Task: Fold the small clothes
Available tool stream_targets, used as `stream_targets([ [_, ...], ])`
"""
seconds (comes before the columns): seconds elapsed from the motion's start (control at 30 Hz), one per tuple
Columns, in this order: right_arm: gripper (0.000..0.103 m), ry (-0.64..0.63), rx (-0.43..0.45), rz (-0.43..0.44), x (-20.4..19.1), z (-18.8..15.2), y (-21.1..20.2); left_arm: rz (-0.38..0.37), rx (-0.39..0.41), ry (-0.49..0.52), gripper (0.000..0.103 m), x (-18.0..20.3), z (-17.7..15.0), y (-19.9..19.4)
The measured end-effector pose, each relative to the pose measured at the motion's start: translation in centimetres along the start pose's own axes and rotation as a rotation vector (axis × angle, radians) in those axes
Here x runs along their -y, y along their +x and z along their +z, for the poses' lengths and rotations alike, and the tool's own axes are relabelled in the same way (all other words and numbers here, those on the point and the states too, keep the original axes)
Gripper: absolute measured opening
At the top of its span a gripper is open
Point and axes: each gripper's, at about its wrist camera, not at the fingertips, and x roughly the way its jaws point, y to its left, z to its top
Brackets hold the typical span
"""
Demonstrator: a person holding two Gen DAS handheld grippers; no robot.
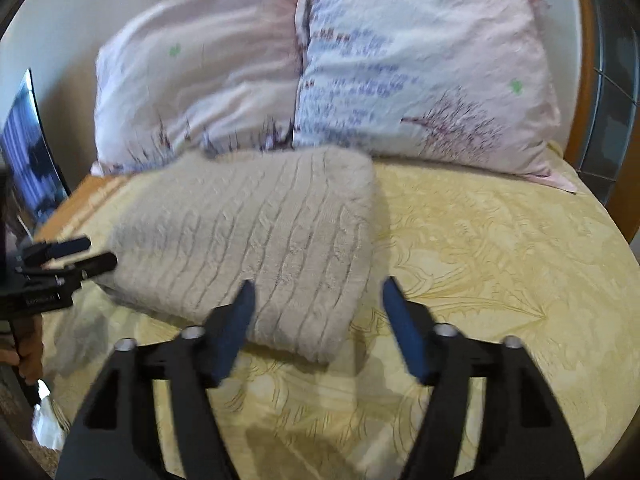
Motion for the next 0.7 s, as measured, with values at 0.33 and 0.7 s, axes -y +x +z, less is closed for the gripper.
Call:
stream_targets([
  [0.33, 0.099, 0.052, 0.008, -0.066, -0.9, -2.0, -1.4, 0.025, -0.014, -0.046, 0.101, 1.2, -2.3, -1.3],
  [0.7, 0.102, 0.027, -0.076, -0.104, -3.0, -3.1, 0.0, 0.090, -0.108, -0.015, 0.101, 2.9, -3.5, 0.0],
])
